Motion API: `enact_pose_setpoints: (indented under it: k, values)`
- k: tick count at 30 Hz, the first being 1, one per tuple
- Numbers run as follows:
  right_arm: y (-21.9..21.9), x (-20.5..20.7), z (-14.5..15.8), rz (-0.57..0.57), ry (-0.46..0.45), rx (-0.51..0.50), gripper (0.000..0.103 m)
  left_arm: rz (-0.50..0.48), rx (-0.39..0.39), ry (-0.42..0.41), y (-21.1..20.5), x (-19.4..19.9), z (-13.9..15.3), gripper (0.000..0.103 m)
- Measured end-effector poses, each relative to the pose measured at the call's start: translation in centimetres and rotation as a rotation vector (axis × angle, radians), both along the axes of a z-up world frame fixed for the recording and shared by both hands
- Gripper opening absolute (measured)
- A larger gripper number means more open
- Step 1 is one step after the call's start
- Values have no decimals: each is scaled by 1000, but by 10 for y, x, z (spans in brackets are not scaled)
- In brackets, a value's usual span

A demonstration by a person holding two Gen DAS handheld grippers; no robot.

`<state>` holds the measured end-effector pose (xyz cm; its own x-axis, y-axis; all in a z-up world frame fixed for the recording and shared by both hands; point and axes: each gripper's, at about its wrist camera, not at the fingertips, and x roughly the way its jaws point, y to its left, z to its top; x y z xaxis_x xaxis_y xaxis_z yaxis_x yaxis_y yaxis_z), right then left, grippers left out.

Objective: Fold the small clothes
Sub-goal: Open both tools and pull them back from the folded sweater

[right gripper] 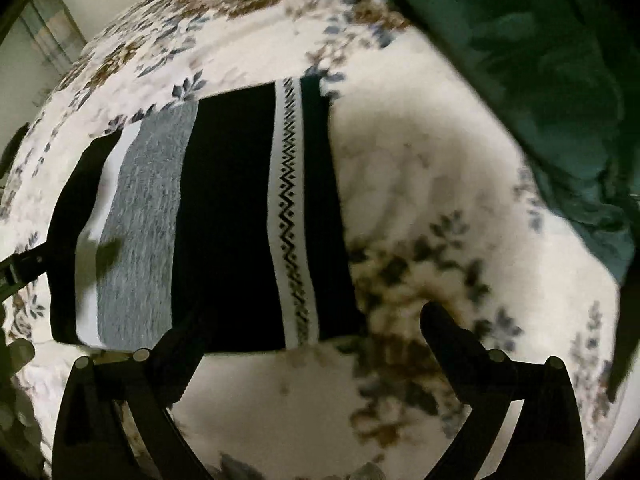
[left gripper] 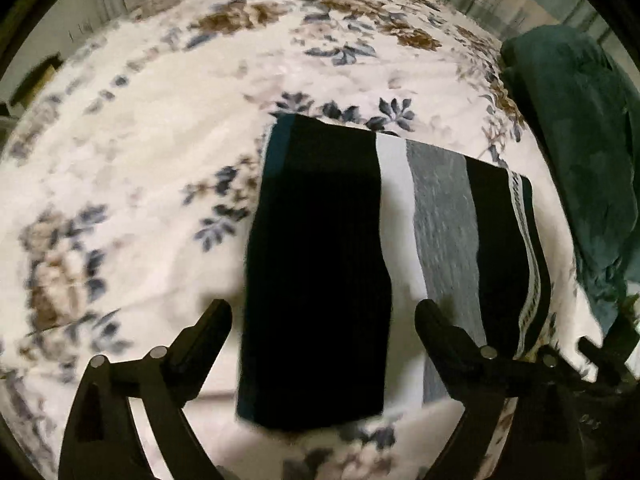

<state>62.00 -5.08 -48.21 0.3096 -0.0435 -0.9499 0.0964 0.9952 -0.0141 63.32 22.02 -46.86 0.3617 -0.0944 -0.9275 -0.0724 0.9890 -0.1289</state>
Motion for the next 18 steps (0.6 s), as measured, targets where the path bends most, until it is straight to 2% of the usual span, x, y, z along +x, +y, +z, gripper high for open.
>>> enact_pose_setpoints:
  k: [2, 6, 12, 15, 18]
  values:
    - [-3, -27, 32, -16, -20, -14, 103, -7, 40, -30, -4, -16, 21, 103]
    - [-7, -72, 86, -37, -55, -20, 103, -24, 77, -53, -17, -46, 64, 103]
    - [-13, -143, 190, -35, -145, -48, 103, -59, 133, -120, -42, -108, 157, 103]
    - [-19, -184, 251, -38, -200, -53, 103, -55, 148, -175, -50, -149, 213, 103]
    - [-22, -227, 310, -29, -255, -66, 103, -49, 150, -216, -56, -185, 256, 103]
